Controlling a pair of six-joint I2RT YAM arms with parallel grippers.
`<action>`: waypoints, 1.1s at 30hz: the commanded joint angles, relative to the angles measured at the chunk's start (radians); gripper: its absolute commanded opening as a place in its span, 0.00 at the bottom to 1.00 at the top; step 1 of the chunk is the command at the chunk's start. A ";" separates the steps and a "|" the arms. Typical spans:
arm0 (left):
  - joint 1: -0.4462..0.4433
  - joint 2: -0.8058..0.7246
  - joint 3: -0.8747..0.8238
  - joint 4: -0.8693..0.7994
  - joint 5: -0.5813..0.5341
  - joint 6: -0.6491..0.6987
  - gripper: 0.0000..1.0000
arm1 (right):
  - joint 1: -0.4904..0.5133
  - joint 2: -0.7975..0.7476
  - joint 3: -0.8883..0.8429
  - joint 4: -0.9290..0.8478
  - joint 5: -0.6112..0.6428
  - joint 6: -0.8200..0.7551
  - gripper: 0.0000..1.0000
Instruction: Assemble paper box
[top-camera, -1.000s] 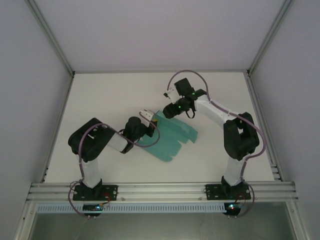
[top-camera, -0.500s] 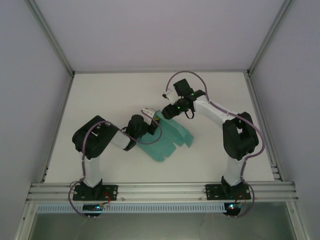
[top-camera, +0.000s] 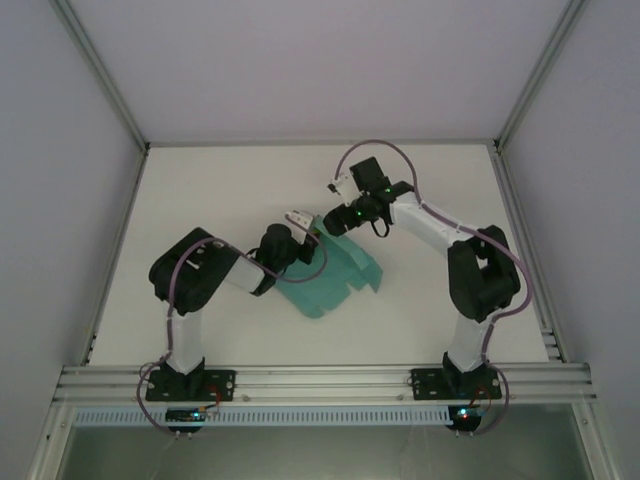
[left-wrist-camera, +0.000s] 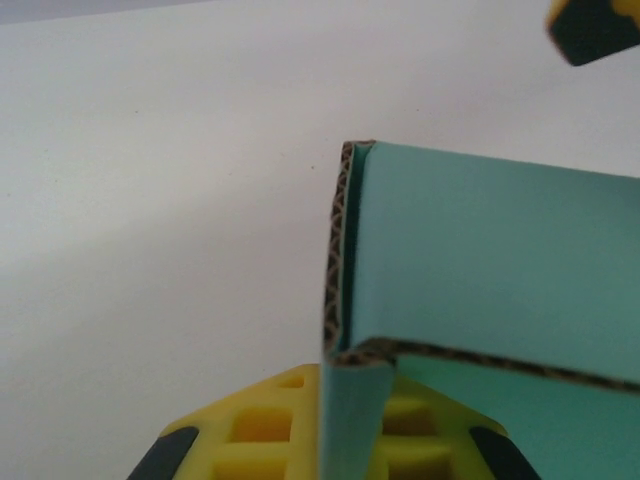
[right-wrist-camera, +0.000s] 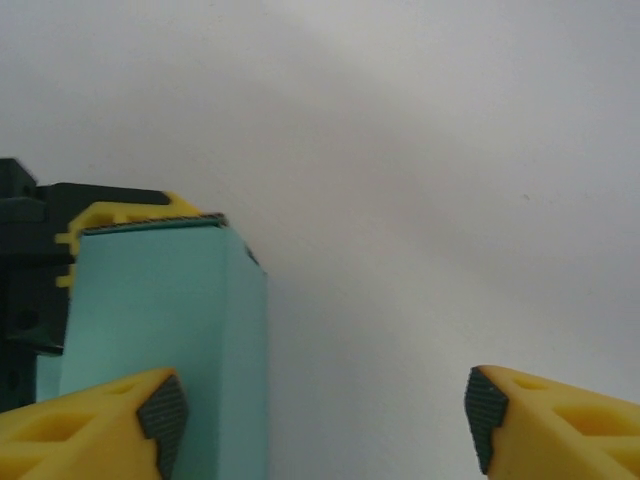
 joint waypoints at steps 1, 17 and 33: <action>0.013 -0.097 -0.049 -0.059 -0.098 -0.107 0.00 | -0.018 -0.164 -0.121 -0.086 0.023 0.067 0.84; 0.030 -0.480 -0.099 -0.485 0.030 -0.291 0.00 | -0.018 -0.675 -0.451 -0.011 -0.203 0.112 0.72; 0.012 -0.305 0.163 -1.026 -0.651 -0.542 0.00 | 0.165 -0.627 -0.435 0.055 0.206 0.178 0.00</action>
